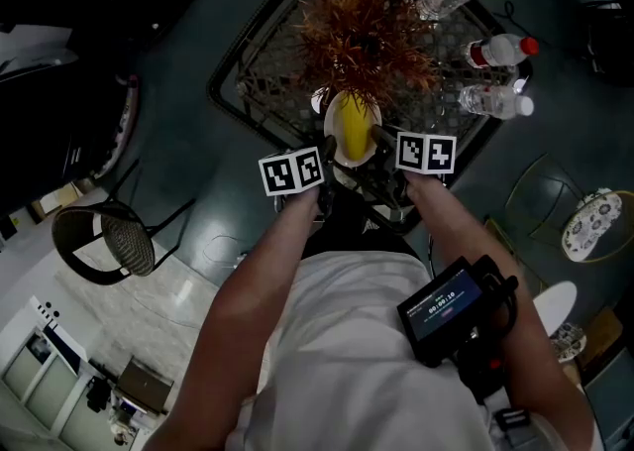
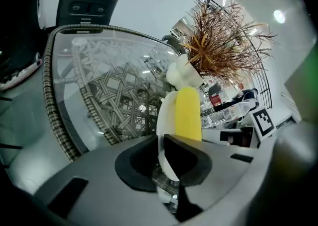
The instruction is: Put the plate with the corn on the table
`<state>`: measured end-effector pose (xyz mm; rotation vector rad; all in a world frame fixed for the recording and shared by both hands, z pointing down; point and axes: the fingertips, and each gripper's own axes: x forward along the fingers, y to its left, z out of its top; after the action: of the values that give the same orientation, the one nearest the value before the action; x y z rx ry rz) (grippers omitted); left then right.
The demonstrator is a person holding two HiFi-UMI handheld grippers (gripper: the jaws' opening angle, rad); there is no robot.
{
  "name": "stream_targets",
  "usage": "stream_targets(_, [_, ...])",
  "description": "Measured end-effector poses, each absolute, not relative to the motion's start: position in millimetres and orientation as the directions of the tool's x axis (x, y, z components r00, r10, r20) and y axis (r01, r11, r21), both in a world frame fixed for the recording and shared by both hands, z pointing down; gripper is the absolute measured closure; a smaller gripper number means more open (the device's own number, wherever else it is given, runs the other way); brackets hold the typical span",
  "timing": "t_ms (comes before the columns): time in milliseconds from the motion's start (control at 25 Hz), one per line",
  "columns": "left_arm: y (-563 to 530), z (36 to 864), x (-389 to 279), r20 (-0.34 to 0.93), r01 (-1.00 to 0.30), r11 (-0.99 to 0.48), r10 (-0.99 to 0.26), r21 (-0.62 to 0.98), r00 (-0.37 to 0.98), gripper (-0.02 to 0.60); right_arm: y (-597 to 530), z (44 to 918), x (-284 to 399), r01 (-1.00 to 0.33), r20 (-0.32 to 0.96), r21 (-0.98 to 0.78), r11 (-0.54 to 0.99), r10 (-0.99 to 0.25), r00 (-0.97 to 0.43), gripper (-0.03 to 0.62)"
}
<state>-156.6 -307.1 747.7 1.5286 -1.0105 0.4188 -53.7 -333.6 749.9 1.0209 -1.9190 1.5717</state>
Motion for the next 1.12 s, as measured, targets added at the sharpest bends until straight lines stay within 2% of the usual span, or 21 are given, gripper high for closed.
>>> stream_targets(760, [-319, 749, -156, 0.786, -0.843, -0.011, -0.355, 0.538, 0.506, 0.54, -346, 753, -59, -0.837, 0.797, -0.513, 0.19, -0.257, -0.546, 0.545])
stream_targets(920, [-322, 749, -159, 0.778, -0.85, -0.045, -0.382, 0.524, 0.5, 0.497, -349, 753, -60, -0.843, 0.793, -0.497, 0.206, -0.289, -0.537, 0.542])
stream_targets(960, [-321, 749, -159, 0.774, -0.85, -0.048, -0.389, 0.524, 0.499, 0.479, -349, 753, -59, -0.844, 0.791, -0.493, 0.212, -0.294, -0.537, 0.509])
stream_targets(1000, [-321, 749, -159, 0.772, -0.851, -0.047, -0.397, 0.523, 0.496, 0.464, -349, 754, -57, -0.845, 0.791, -0.489, 0.216, -0.298, -0.535, 0.505])
stream_targets(1120, [-319, 752, -165, 0.775, -0.857, -0.03, -0.413, 0.514, 0.479, 0.457, -350, 756, -45, -0.851, 0.79, -0.487, 0.195, -0.317, -0.525, 0.505])
